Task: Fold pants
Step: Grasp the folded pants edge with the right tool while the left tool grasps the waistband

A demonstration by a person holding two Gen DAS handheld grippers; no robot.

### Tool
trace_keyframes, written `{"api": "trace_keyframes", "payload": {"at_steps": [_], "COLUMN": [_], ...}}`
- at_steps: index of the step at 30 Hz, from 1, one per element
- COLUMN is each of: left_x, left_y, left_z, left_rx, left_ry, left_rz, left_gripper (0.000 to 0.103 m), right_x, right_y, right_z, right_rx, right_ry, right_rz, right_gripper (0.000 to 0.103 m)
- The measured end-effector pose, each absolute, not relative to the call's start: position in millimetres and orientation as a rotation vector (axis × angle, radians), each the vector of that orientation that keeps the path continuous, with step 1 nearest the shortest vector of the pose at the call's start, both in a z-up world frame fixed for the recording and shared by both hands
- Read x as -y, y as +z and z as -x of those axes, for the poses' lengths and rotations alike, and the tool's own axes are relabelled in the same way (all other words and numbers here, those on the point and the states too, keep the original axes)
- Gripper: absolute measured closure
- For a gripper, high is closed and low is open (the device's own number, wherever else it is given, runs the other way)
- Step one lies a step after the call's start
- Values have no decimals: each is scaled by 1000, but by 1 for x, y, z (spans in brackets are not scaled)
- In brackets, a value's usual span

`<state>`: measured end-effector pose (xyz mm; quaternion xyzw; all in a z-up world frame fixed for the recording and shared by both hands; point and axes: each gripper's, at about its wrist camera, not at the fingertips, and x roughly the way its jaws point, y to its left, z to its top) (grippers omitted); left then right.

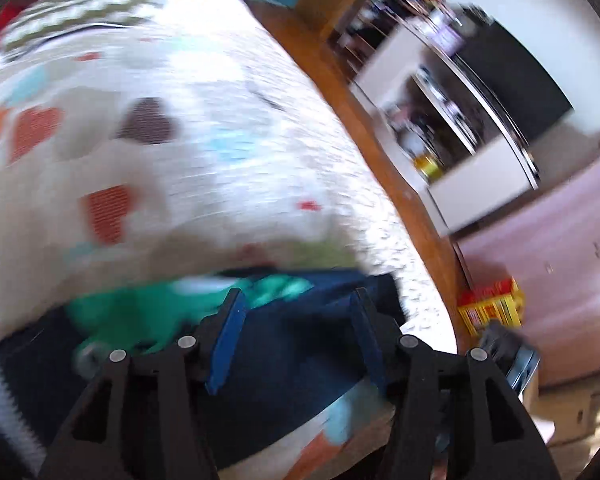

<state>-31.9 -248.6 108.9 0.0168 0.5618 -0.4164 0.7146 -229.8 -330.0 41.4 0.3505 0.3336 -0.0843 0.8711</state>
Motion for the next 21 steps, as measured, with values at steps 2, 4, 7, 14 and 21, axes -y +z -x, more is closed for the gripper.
{"api": "trace_keyframes", "payload": {"at_steps": [2,4,7,14,21], "left_x": [281,304,334,347,284], "left_y": [100,90,70,49,95], "left_z": [28,28,28,40,27], "left_rx": [-1276,-1293,-1343,-1367,-1237], "left_ry": [-977,-1009,-1069,-1136,-1094], "left_rz": [-89,-137,-222,-341,-175], "left_gripper": [50,50,45,83,89], "right_x": [329,329,330,329,306], "right_y": [35,31,29,30,63], "right_z": [228,226,224,211,199], "right_rx": [-701,-701,-691,-697,-659], "right_ry": [-172,-171,-161,-166,-120], "right_rz": [-748,-754,-751,-708,-600], "right_gripper": [47,47,47,85,87]}}
